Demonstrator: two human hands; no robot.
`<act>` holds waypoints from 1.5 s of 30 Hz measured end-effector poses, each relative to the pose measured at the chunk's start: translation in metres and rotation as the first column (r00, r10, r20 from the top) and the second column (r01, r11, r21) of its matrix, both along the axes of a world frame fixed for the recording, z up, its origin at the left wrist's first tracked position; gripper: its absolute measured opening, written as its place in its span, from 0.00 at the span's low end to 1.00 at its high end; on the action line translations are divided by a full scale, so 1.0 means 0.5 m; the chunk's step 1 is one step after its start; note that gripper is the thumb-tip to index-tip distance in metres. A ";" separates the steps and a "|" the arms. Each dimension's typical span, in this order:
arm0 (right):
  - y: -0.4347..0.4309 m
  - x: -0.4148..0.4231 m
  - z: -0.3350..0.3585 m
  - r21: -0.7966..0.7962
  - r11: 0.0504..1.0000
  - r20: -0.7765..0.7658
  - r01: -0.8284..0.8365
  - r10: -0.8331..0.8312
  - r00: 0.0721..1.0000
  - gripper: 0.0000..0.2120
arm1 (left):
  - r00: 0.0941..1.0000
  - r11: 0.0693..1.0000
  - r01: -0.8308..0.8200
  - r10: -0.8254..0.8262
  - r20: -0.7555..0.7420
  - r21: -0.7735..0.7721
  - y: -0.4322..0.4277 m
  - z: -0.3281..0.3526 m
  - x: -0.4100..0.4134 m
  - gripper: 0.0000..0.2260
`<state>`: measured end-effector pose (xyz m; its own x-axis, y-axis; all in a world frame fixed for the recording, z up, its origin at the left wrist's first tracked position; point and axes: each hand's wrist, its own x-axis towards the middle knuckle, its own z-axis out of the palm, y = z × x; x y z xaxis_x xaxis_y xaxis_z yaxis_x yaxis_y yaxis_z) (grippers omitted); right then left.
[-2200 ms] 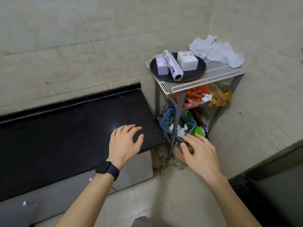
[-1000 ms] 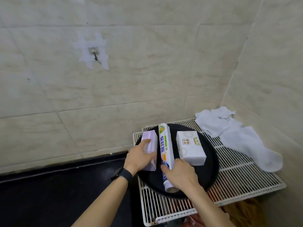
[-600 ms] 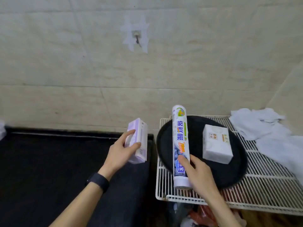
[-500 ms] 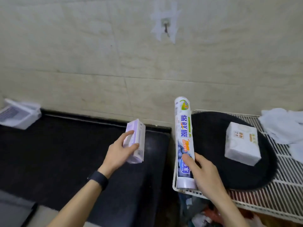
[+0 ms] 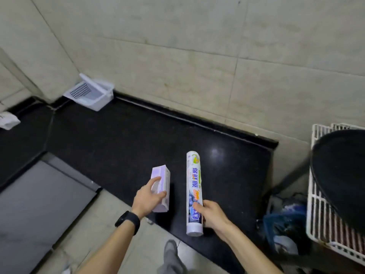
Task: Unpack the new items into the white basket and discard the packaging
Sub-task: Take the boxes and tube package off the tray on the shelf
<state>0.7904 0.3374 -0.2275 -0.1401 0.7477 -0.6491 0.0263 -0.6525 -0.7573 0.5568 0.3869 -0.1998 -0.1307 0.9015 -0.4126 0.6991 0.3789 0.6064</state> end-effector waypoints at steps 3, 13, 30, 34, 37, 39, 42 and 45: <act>0.043 -0.084 -0.053 -0.053 0.998 0.036 0.043 -0.041 0.999 0.08 | 0.999 0.997 0.048 -0.048 0.008 -0.053 0.055 -0.047 -0.054 0.27; 0.212 -0.282 -0.091 -0.036 0.986 0.071 0.165 -0.163 0.984 0.06 | 0.984 0.989 0.149 -0.148 0.101 -0.004 0.294 -0.098 -0.151 0.27; 0.288 -0.338 -0.108 -0.080 0.997 0.457 0.018 0.021 0.889 0.16 | 0.897 0.897 0.437 -0.440 -0.049 -0.059 0.332 -0.147 -0.203 0.28; 0.270 -0.302 -0.078 -0.044 0.999 0.399 0.018 0.001 0.917 0.22 | 0.852 0.875 0.484 -0.473 -0.225 -0.006 0.335 -0.127 -0.190 0.27; 0.242 -0.238 -0.024 0.061 0.998 0.455 0.027 -0.052 0.889 0.21 | 0.762 0.797 0.599 -0.538 -0.359 0.077 0.329 -0.099 -0.148 0.28; 0.209 -0.175 0.030 0.155 0.988 0.499 0.022 -0.097 0.861 0.18 | 0.717 0.751 0.653 -0.570 -0.400 0.099 0.321 -0.073 -0.095 0.31; 0.143 -0.058 0.124 0.298 0.954 0.591 -0.035 -0.156 0.791 0.18 | 0.691 0.684 0.705 -0.602 -0.400 0.188 0.300 -0.028 0.017 0.33; 0.062 0.072 0.223 0.426 0.904 0.682 -0.049 -0.285 0.674 0.18 | 0.620 0.562 0.783 -0.673 -0.403 0.267 0.272 0.027 0.163 0.31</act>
<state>0.8262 0.3682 -0.1158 0.3476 0.9233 -0.1634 0.6079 -0.3546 -0.7104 0.6385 0.5230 -0.1865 0.6056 0.7929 -0.0675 0.7586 -0.5497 0.3499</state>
